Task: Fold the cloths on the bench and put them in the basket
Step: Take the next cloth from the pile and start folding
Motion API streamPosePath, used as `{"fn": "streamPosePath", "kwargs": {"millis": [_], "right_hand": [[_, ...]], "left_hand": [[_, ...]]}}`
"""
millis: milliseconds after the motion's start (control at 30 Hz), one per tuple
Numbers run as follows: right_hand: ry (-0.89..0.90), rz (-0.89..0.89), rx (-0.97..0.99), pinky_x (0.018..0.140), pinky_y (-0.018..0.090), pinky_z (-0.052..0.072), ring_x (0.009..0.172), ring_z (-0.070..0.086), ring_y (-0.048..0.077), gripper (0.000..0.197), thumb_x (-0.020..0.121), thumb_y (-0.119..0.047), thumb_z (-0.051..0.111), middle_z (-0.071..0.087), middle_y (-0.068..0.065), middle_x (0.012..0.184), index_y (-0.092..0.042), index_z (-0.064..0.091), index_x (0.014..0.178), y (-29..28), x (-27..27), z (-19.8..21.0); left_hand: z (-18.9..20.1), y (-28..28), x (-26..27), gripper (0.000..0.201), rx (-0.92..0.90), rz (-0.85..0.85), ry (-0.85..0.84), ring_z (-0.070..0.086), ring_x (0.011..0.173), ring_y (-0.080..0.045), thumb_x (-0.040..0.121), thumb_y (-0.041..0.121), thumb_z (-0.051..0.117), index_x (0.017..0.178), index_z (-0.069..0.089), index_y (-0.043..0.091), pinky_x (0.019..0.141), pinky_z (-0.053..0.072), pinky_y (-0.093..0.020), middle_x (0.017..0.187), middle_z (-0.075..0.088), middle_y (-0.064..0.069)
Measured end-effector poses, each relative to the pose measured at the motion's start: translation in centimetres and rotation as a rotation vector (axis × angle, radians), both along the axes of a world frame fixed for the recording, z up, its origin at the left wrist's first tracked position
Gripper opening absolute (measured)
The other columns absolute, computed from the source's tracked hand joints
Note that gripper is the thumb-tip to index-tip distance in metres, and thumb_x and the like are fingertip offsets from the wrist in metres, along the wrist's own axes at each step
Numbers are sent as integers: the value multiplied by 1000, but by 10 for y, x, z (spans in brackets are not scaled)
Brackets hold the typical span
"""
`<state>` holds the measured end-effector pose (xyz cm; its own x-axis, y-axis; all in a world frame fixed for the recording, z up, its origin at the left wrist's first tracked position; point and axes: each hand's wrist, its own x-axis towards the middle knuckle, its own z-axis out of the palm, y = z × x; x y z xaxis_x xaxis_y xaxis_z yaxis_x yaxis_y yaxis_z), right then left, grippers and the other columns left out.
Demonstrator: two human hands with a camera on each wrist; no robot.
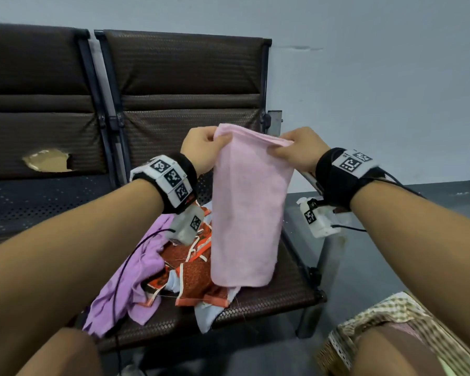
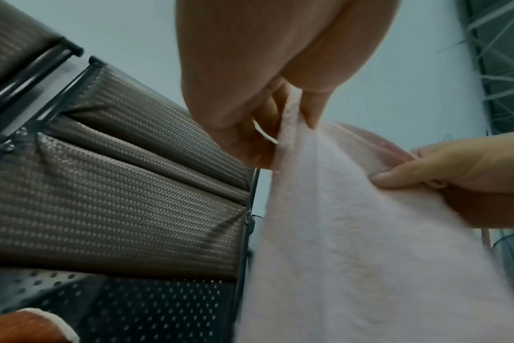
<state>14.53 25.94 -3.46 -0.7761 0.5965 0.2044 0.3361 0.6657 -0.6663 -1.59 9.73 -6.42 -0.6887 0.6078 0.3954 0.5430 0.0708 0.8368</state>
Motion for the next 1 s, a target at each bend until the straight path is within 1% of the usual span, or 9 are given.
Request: {"fn": "streamPosePath", "kwargs": {"millis": [133,267,367,467,600,667,800,900,1000], "right_hand": [[197,-2,76,65,28,40,73,53,19,22,94,-17,54,59,-3,70,-24,70,81,7,-21,3],[312,46,49,66,30,42,72,53,15,24,93,-19,51,62,-7,74,-23,74,86,7,-30,-2],[199,97,36,64,30,40,66,50,13,29,95,-28,52,56,-8,66,-23,63,69,5,-19,-28],[-45,196,40,65,27,43,72,55,13,23,97,-24,55,67,8,78,-11,72,87,-1,0,-72],[-535,395,-90,78,30,49,83,61,17,20,100,-19,56,69,8,94,-8,71,108,-20,26,-135],[-671,447,-283,65,27,48,73,57,19,25,100,-14,55,62,13,89,2,67,114,-30,37,-161],[-672,377,-682,53,22,50,62,61,11,10,99,-5,55,61,7,80,-2,64,99,-41,45,-187],[-575,276,-770,74,31,55,87,64,19,15,93,-1,59,68,5,91,-8,66,104,-33,34,-192],[-460,149,-764,64,27,55,80,67,17,22,87,2,57,71,4,87,-8,69,102,-21,16,-195]], "left_hand": [[20,17,-16,22,95,66,-22,69,90,-27,93,20,60,98,75,5,84,57,-48,97,75,-16],[26,12,-24,14,211,8,-72,72,93,-20,87,18,67,97,78,16,86,59,-41,96,77,-5],[-5,-6,-23,10,120,-62,-127,68,78,-11,81,11,76,84,75,20,76,57,-31,85,74,-1],[-54,-29,-13,17,-152,-138,-183,58,71,-13,80,1,77,77,67,15,69,48,-27,78,65,-6],[-117,-62,11,16,-650,-335,-148,54,64,-10,88,5,72,83,58,12,59,43,-19,72,57,-4],[-139,-74,21,14,-809,-457,-301,56,73,-20,91,5,68,89,56,12,62,48,-25,81,57,-10],[-153,-81,29,15,-907,-541,-638,68,72,-23,93,-3,57,105,61,4,61,61,-31,86,65,-14],[-153,-70,20,19,-872,-469,-616,62,65,-17,89,-3,53,106,63,-2,57,56,-28,84,60,-14],[-159,-45,3,19,-699,-279,-552,62,63,-12,89,-1,55,105,65,-1,54,52,-24,85,62,-9]]}}
